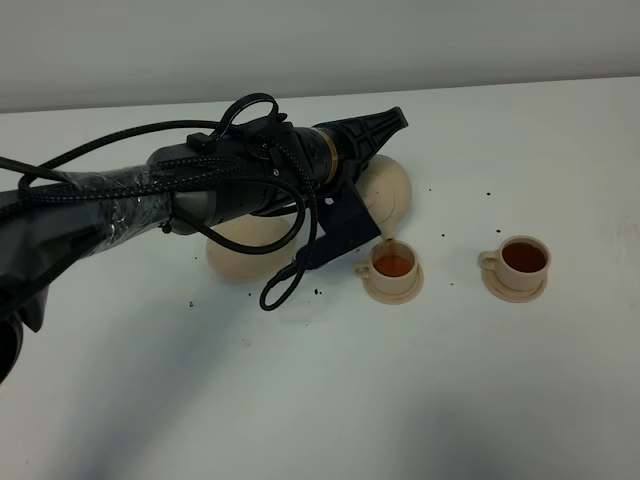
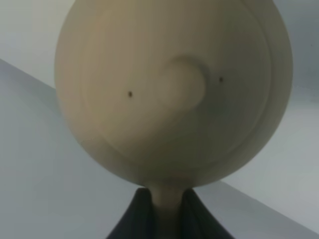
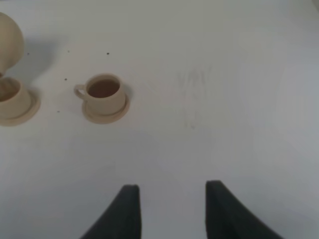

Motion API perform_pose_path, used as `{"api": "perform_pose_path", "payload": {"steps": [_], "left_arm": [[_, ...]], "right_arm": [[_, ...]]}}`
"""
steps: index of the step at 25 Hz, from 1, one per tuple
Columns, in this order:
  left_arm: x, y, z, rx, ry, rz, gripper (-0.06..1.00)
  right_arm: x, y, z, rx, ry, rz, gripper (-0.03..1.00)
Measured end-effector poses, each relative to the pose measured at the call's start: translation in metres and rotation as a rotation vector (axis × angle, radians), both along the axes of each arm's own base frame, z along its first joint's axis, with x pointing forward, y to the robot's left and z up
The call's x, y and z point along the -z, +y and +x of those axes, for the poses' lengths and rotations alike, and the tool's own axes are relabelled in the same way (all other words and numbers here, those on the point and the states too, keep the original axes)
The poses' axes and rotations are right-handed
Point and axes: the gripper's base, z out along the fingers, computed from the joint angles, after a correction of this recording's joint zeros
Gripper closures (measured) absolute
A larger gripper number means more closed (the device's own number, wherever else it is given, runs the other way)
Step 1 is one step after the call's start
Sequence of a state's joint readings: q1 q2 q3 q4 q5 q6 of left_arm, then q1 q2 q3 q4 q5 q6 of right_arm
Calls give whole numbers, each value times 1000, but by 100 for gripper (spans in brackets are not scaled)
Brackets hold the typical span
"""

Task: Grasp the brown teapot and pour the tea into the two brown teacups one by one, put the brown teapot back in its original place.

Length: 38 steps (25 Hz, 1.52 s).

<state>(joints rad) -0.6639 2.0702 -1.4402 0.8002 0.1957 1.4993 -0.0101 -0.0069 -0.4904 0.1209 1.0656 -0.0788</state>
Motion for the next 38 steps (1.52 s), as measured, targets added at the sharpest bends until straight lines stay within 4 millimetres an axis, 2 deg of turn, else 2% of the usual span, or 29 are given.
{"api": "perform_pose_path", "payload": {"steps": [16,38], "left_arm": [[-1,-7,-3,87,-33,37,80],[-1,-10,-5,122,-45,66,80]], "right_arm": [[0,0,0,0,0,0,63],[0,0,0,0,0,0,63]]}}
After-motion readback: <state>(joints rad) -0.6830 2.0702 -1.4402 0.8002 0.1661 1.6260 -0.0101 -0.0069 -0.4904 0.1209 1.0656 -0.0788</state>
